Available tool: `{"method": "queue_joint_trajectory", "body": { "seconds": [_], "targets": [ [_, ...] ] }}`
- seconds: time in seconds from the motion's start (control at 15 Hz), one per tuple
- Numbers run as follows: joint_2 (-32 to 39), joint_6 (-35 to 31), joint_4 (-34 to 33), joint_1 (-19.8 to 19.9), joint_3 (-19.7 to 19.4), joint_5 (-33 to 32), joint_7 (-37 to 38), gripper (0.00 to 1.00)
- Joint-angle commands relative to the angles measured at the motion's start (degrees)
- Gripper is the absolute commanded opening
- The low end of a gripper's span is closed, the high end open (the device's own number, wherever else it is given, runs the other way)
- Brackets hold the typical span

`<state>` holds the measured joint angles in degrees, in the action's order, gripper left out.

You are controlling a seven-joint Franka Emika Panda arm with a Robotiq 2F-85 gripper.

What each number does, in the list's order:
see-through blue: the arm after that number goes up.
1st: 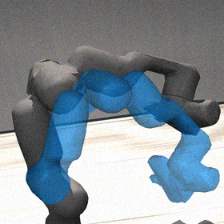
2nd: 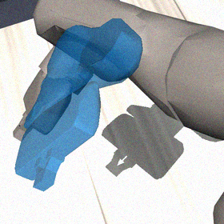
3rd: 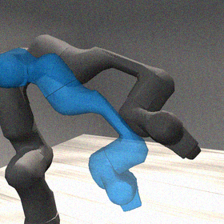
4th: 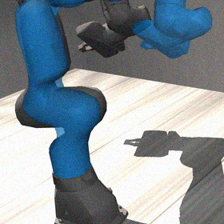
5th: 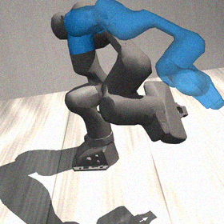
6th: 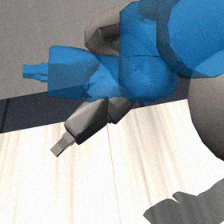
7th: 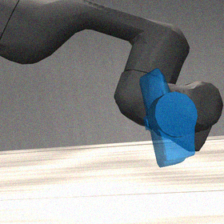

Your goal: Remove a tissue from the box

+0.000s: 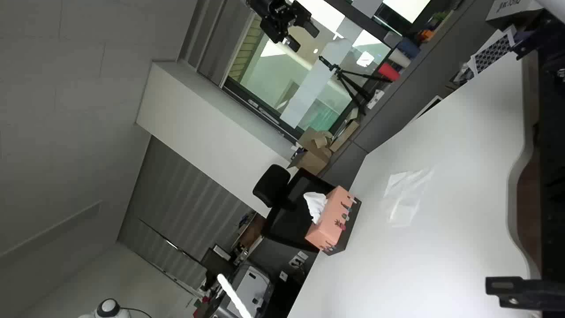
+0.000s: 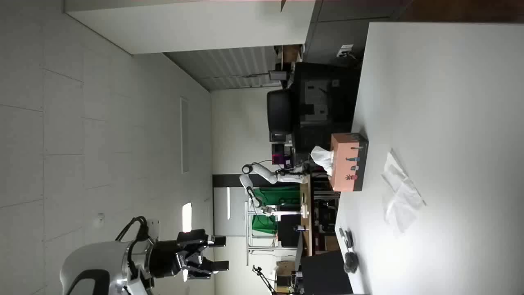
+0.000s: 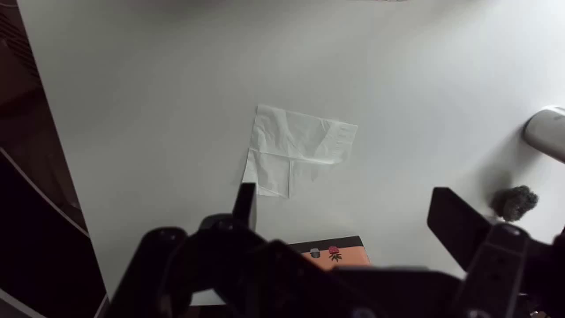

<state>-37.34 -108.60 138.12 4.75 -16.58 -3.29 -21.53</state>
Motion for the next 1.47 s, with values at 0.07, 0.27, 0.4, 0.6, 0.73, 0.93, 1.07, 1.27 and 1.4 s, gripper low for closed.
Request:
{"method": "queue_joint_trajectory", "body": {
  "seconds": [0.07, 0.27, 0.4, 0.6, 0.73, 0.93, 1.07, 1.27, 1.4],
  "targets": [
    [0.1, 0.0, -0.2, 0.5, 0.4, 0.3, -0.3, 1.00],
    [0.0, 0.0, -0.2, 0.5, 0.4, 0.3, -0.3, 1.00],
    [0.0, 0.0, -0.2, 0.5, 0.4, 0.3, -0.3, 1.00],
    [0.0, 0.0, -0.2, 0.5, 0.4, 0.3, -0.3, 1.00],
    [0.0, 0.0, -0.2, 0.5, 0.4, 0.3, -0.3, 1.00],
    [0.0, 0.0, -0.2, 0.5, 0.4, 0.3, -0.3, 1.00],
    [0.0, 0.0, -0.2, 0.5, 0.4, 0.3, -0.3, 1.00],
    [1.7, -3.2, -0.6, -0.3, -0.2, 1.5, -1.0, 1.00],
    [5.2, -7.4, -1.8, -1.4, -0.4, 2.6, -2.2, 1.00]
  ]
}}
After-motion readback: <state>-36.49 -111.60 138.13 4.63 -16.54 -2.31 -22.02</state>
